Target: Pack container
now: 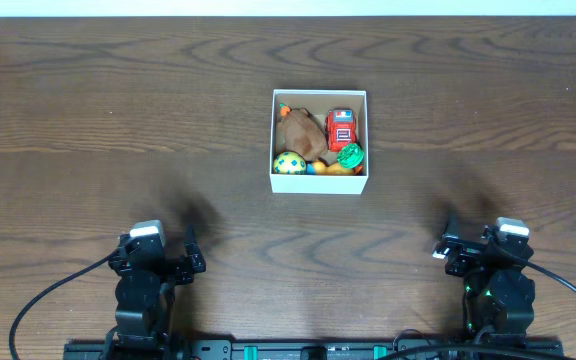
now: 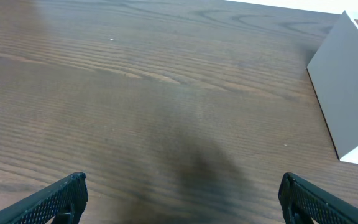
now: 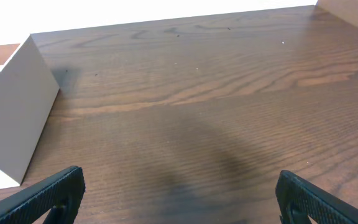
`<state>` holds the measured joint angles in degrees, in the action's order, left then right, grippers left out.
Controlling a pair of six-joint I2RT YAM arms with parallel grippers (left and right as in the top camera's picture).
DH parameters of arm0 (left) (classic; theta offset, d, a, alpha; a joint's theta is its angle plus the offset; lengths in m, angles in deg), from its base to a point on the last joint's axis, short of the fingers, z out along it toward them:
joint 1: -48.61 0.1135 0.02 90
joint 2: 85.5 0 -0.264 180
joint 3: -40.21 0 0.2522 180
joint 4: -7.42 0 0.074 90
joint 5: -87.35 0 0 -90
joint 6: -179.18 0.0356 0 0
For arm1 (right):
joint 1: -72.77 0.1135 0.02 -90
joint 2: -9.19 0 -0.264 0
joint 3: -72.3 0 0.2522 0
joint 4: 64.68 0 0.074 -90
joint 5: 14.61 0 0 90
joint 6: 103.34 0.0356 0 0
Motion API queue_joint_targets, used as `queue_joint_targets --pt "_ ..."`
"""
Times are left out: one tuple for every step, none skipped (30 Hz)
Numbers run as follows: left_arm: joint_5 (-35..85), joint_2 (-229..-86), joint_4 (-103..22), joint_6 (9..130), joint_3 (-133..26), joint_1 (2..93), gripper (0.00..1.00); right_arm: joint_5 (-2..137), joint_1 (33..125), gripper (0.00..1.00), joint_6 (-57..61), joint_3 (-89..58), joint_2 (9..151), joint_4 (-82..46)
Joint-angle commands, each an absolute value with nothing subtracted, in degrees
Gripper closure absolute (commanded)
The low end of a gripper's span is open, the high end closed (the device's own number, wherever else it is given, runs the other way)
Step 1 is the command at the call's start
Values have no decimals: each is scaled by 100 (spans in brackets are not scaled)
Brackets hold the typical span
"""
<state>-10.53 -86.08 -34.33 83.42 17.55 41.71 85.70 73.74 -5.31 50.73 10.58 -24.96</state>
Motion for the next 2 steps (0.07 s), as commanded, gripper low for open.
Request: queue_joint_targets --pt "-1077 -8573 -3411 8395 1857 4195 2 8563 7343 1 -614 5112 999 -2501" --pt "-1077 -8573 -3411 8395 1857 4195 2 8563 7343 1 -614 5112 1001 -2501"
